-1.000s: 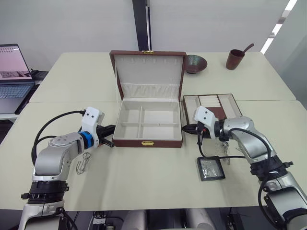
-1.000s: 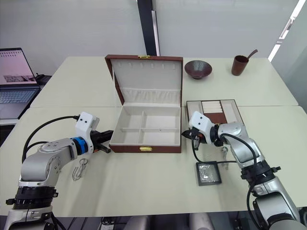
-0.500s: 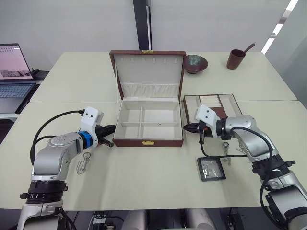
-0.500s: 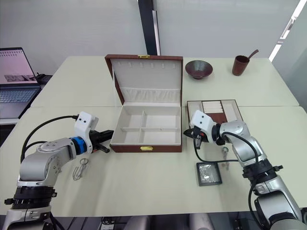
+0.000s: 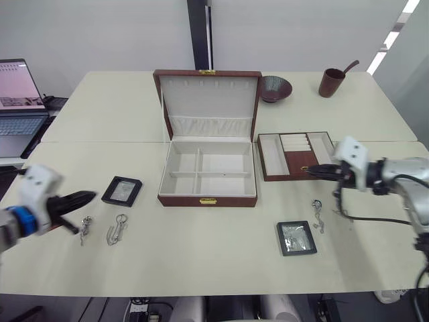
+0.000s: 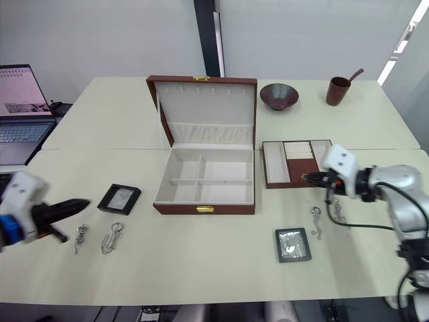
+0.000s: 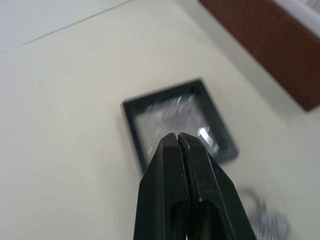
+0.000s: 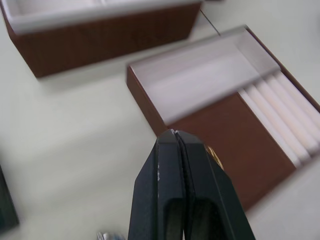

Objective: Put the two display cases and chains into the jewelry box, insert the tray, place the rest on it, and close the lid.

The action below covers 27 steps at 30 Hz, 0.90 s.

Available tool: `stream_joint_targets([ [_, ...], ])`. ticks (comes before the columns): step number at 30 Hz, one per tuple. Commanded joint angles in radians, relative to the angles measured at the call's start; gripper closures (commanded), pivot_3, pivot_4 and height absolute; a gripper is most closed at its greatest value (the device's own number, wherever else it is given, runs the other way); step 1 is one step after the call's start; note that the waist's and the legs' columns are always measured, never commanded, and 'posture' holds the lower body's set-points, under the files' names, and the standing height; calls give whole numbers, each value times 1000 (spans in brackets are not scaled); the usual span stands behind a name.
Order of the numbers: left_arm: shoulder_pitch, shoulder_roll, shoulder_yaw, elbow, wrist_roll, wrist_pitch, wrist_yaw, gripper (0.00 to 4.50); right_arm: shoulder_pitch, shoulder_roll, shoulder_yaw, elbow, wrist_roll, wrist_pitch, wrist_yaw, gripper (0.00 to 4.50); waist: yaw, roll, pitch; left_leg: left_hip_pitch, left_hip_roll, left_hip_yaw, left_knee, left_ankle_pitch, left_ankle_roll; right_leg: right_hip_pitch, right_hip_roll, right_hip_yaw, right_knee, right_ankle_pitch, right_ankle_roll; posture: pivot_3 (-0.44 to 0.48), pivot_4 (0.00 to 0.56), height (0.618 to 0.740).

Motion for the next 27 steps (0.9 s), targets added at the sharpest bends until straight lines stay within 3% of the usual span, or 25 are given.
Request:
stream_joint_targets([
  [1, 82, 42, 159, 104, -9, -51, -95, 3675, 73, -83, -99, -6, 30, -46, 55, 4500, 0, 0, 0, 2, 0, 0, -2, 0, 0, 1, 0, 0, 0, 0, 0, 0, 150, 740],
  [5, 224, 49, 285, 231, 2, -72, -165, 2447, 190, -190, -181, 72, 17, -100, 108, 4500, -1, 1, 0, 3, 1, 1, -3, 0, 0, 2, 1, 0, 0, 0, 0, 0, 150, 740],
  [9, 299, 23, 347, 280, 5, -107, -155, 1373, 313, -255, -245, 121, 14, -123, 154, 3801, -1, 0, 0, 5, 2, 4, -3, 1, 1, 3, 0, 0, 0, 0, 0, 0, 150, 740],
  [14, 389, -42, 365, 154, -40, -43, -165, 1, 450, -288, -334, 101, 46, -59, 208, 2503, -1, 0, 0, 7, 2, 4, -3, 1, 1, 6, 0, 1, 0, 0, 0, 0, 150, 740],
  [19, 371, -54, 334, 127, -48, -32, -138, 0, 506, -284, -363, 64, 48, -55, 225, 1145, -1, 0, 0, 18, 4, 4, -5, 1, 1, 17, 0, 1, -1, -1, -1, 0, 150, 740],
  [22, 339, -52, 305, 134, -49, -41, -131, 0, 521, -276, -375, 39, 54, -46, 221, 94, -1, 0, 0, 19, 3, 6, -6, 1, 1, 17, 1, 2, -1, -1, -1, 0, 150, 740],
  [27, 293, -52, 266, 137, -47, -46, -118, 0, 534, -275, -385, 19, 61, -38, 215, 38, -1, -1, 0, 18, 3, 6, -6, 1, 1, 17, 1, 2, -1, -1, -1, 0, 150, 740],
])
